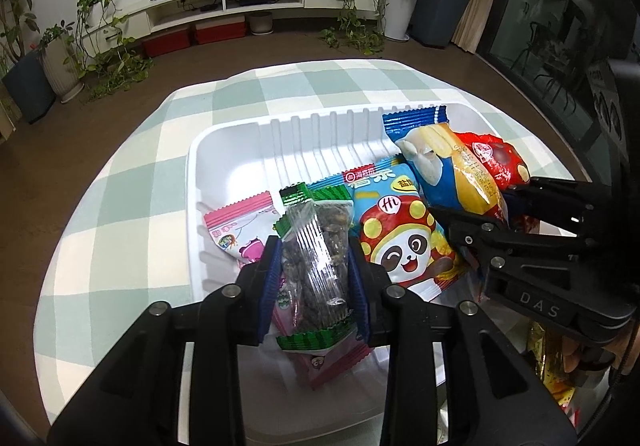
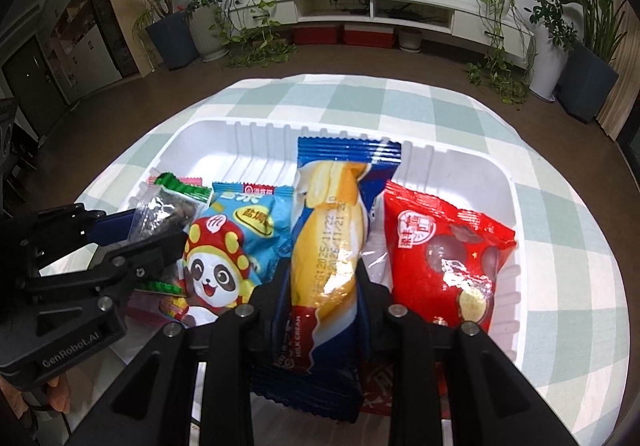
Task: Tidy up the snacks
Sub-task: 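Release both bags in the tray and move both grippers back to the pile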
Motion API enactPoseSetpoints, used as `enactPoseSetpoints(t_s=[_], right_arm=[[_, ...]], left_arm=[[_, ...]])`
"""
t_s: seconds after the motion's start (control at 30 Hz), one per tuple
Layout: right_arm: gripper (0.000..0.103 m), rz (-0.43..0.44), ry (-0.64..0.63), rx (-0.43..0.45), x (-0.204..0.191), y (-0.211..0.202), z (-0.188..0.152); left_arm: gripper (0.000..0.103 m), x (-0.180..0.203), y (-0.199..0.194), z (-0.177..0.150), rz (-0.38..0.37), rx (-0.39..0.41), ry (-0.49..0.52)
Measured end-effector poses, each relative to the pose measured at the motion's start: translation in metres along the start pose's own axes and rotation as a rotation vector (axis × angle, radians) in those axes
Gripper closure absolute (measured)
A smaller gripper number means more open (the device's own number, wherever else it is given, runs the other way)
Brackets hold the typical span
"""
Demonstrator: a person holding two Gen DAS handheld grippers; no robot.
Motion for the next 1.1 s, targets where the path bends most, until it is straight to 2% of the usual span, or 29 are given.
enactPoseSetpoints(t_s=[0.1,0.23,0.27,0.37,0.5,0.6,0.63,0.67,0.73,0.83,0.9,1.0,1.1], right_arm=[[0.063,-0.021,-0.012,0.022,-0.002,-0.006,0.002],[0.050,-0.030,-0.038,0.057,-0.008,-0.018,0.007],[0.048,-0.029,-0.045,0.064,-0.009,-0.022,0.008],[0.047,-0.037,-0.063,0.085,-0.011,-0.031,0.011],[0.034,-0.034,-0.077,0.108,-0.011,-0.051,0.016],[0.023,0.006,-0.077,0.114,-0.010,-0.072,0.014],[0.019,0.034,-0.079,0.124,-0.010,-0.085,0.013],[0.017,0.053,-0.081,0.135,-0.010,-0.094,0.011],[0.011,0.097,-0.079,0.171,-0.008,-0.120,0.005],[0.010,0.138,-0.061,0.220,-0.003,-0.154,-0.006],[0.009,0.199,-0.020,0.247,0.002,-0.181,-0.019],[0.003,0.252,0.042,0.282,0.009,-0.211,-0.048],[0.003,0.285,0.078,0.292,0.014,-0.227,-0.081]], left_arm=[[0.065,-0.002,-0.004,0.001,-0.001,0.005,-0.012],[0.042,-0.005,-0.013,0.003,-0.014,0.023,-0.034],[0.039,-0.004,-0.015,0.004,-0.016,0.026,-0.033],[0.039,-0.002,-0.026,0.006,-0.013,0.045,-0.025],[0.034,0.002,-0.049,0.009,-0.007,0.078,-0.012],[0.016,0.005,-0.072,0.007,-0.011,0.110,-0.014],[0.004,0.007,-0.082,0.004,-0.012,0.128,-0.017],[0.000,0.008,-0.090,0.002,-0.011,0.143,-0.016],[0.000,0.016,-0.109,-0.005,-0.001,0.171,0.013],[0.000,0.026,-0.131,-0.019,0.064,0.193,0.067],[0.000,0.037,-0.150,-0.035,0.064,0.210,0.086],[0.000,0.046,-0.167,-0.061,0.081,0.197,0.078],[0.000,0.053,-0.175,-0.095,0.074,0.152,0.017]])
Point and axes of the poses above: each gripper's, at about its wrist camera, not at the fingertips, and y roughly the way its jaws point, x to its right, z to its top, the point moved 6 cm from there along y, roughly the way its jaws point, and after that the axes turned 12 degrees about y, right-handed, at the moved point
